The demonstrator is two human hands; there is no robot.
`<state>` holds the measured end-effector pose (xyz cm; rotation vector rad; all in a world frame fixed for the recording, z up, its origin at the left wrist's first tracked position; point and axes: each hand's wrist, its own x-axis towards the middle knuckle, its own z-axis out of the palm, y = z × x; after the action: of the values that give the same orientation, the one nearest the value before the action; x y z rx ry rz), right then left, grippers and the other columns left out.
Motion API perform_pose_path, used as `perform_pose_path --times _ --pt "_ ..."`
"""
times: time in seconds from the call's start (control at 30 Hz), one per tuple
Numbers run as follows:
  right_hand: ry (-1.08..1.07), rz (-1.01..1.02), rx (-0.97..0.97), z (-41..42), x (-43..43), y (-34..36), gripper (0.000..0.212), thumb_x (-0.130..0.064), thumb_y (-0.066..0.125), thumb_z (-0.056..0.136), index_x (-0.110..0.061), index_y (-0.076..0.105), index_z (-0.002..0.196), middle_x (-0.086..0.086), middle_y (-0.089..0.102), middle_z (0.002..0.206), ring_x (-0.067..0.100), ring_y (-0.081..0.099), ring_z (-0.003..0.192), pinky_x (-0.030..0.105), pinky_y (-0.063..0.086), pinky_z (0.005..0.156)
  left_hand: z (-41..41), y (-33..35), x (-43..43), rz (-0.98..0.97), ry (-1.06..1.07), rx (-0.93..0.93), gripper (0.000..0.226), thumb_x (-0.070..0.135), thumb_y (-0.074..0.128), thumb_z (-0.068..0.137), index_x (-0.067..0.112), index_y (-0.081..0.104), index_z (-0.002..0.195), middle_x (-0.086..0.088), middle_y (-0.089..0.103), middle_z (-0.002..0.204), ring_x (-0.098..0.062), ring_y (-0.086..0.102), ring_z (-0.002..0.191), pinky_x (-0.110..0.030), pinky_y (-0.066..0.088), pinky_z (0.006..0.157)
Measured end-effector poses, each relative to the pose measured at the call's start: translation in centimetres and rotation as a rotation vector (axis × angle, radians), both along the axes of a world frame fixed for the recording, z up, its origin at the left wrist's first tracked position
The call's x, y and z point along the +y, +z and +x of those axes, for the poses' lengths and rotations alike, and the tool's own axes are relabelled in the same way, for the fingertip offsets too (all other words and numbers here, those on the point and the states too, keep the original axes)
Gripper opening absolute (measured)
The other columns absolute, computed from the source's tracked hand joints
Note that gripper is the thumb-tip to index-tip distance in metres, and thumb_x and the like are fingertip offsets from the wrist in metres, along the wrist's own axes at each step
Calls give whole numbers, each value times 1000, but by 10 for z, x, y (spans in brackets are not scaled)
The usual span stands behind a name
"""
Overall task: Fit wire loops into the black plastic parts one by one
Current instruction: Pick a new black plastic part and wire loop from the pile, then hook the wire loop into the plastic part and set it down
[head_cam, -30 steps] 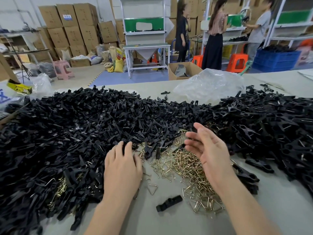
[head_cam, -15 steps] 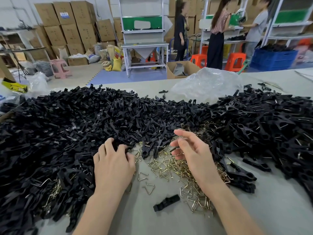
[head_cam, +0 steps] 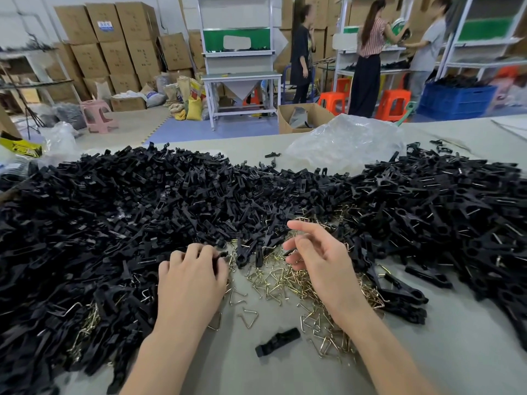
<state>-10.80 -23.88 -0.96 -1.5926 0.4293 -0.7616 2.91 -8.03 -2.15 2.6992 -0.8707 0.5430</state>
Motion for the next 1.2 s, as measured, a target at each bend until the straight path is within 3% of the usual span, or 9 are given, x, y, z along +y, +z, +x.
perform_pose_path --times 0.13,0.27,0.4,0.5,0.6,0.77,0.9,1.03,1.2 --pt "-10 -38 13 -1 1 0 32 -14 49 105 -39 66 114 -5 74 93 11 69 78 29 59 78 -2 3 0 -108 -47 -23 20 29 66 92 10 72 95 -8 68 95 -34 61 84 -46 46 77" --pt "-4 -100 31 -3 4 3 34 -16 51 104 -45 65 112 -11 73 95 9 68 81 31 60 81 -9 12 3 -343 -163 -24 20 32 58 95 14 66 100 2 63 109 -24 57 94 -37 45 84" --pt "104 -268 46 -3 12 5 35 -23 61 101 -48 62 124 -21 68 117 5 66 99 15 53 79 -32 22 -4 -806 -373 530 15 45 52 98 37 65 96 18 66 87 0 57 78 -12 43 70" --pt "250 -306 34 1 22 3 42 -19 68 97 -37 62 135 -21 58 131 7 63 114 20 53 91 -47 27 -10 -1069 -474 966 25 35 55 99 26 72 83 2 68 79 -9 64 79 -28 54 80" --pt "260 -303 13 2 24 3 41 -17 72 95 -37 66 130 -21 56 130 8 64 113 18 52 92 -49 30 -11 -1241 -444 1166 33 22 49 104 10 73 86 -14 70 90 -24 66 90 -48 51 96" --pt "208 -316 32 1 23 2 32 -24 74 92 -42 69 119 -24 54 123 6 60 109 16 50 92 -52 27 -15 -1261 -437 1220 32 15 44 105 -7 66 97 -21 68 99 -32 64 97 -55 48 101" --pt "169 -353 69 0 22 3 23 -33 71 93 -42 67 114 -25 63 119 -2 59 116 16 46 98 -53 25 -16 -1242 -436 1210 34 19 44 105 -2 70 98 -19 70 98 -31 62 92 -46 52 86" --pt "226 -211 73 0 23 4 23 -19 69 96 -39 67 106 -22 72 107 -2 69 101 10 50 84 -52 24 -16 -1152 -426 1145 33 28 46 105 4 68 102 -24 70 102 -43 64 87 -53 55 82" --pt "112 -308 156 -1 21 3 12 -32 68 95 -39 64 104 -26 67 104 2 65 99 15 50 85 -49 25 -14 -1111 -398 1097 29 30 47 104 16 70 94 -6 75 88 -18 67 72 -37 52 63"
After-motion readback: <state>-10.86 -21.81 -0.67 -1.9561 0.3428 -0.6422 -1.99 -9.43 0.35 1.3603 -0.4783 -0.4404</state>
